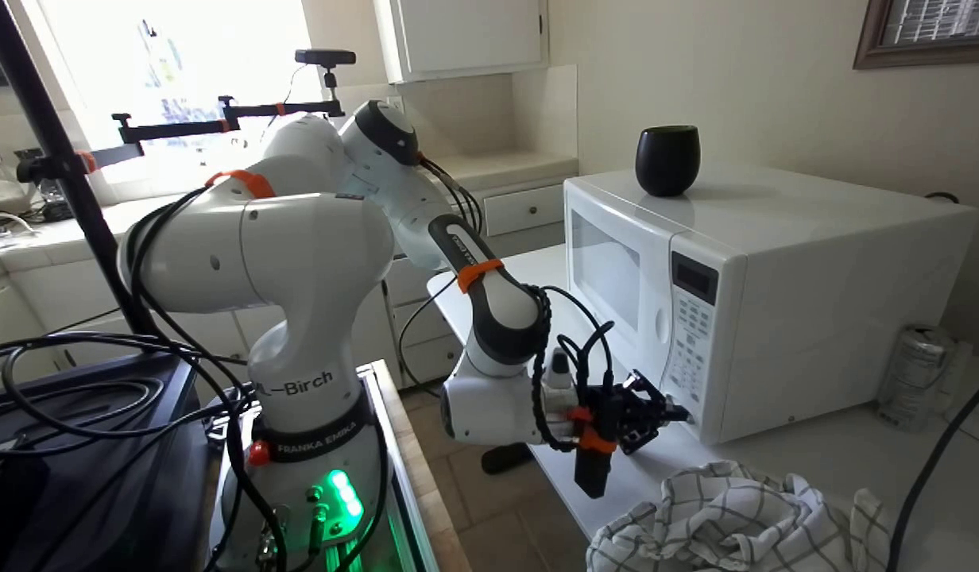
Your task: Open the microwave door by pressing the bottom right button
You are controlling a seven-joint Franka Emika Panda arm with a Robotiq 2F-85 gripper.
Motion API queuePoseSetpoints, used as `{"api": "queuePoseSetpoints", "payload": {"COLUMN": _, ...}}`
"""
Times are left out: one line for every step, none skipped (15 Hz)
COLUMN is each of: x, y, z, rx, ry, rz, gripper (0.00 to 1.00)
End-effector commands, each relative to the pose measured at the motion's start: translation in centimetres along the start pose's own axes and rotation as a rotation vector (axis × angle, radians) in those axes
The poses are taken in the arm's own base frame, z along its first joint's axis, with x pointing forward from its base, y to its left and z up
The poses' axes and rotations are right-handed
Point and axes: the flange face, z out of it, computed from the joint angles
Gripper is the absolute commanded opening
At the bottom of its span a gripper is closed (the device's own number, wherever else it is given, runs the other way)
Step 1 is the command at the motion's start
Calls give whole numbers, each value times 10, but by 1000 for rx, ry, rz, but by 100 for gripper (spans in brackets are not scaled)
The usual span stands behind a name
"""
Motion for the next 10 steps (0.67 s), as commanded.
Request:
{"api": "queuePoseSetpoints", "payload": {"x": 0, "y": 0, "z": 0, "rx": 0, "ry": 0, "rz": 0, "gripper": 1}}
{"api": "queuePoseSetpoints", "payload": {"x": 0, "y": 4, "z": 2, "rx": -23, "ry": 7, "rz": 6, "gripper": 0}}
{"api": "queuePoseSetpoints", "payload": {"x": 2, "y": 5, "z": 4, "rx": -42, "ry": 15, "rz": 14, "gripper": 0}}
{"api": "queuePoseSetpoints", "payload": {"x": 2, "y": 13, "z": 6, "rx": -81, "ry": 17, "rz": 12, "gripper": 0}}
{"api": "queuePoseSetpoints", "payload": {"x": 4, "y": 8, "z": 5, "rx": -66, "ry": 54, "rz": 5, "gripper": 0}}
{"api": "queuePoseSetpoints", "payload": {"x": 3, "y": 9, "z": 7, "rx": -88, "ry": 62, "rz": 18, "gripper": 0}}
{"api": "queuePoseSetpoints", "payload": {"x": 4, "y": 7, "z": 11, "rx": -105, "ry": 57, "rz": 10, "gripper": 0}}
{"api": "queuePoseSetpoints", "payload": {"x": -1, "y": 15, "z": 12, "rx": -126, "ry": 40, "rz": 14, "gripper": 0}}
{"api": "queuePoseSetpoints", "payload": {"x": -2, "y": 8, "z": 11, "rx": -110, "ry": 66, "rz": 0, "gripper": 0}}
{"api": "queuePoseSetpoints", "payload": {"x": -4, "y": 6, "z": 14, "rx": -119, "ry": 72, "rz": 22, "gripper": 0}}
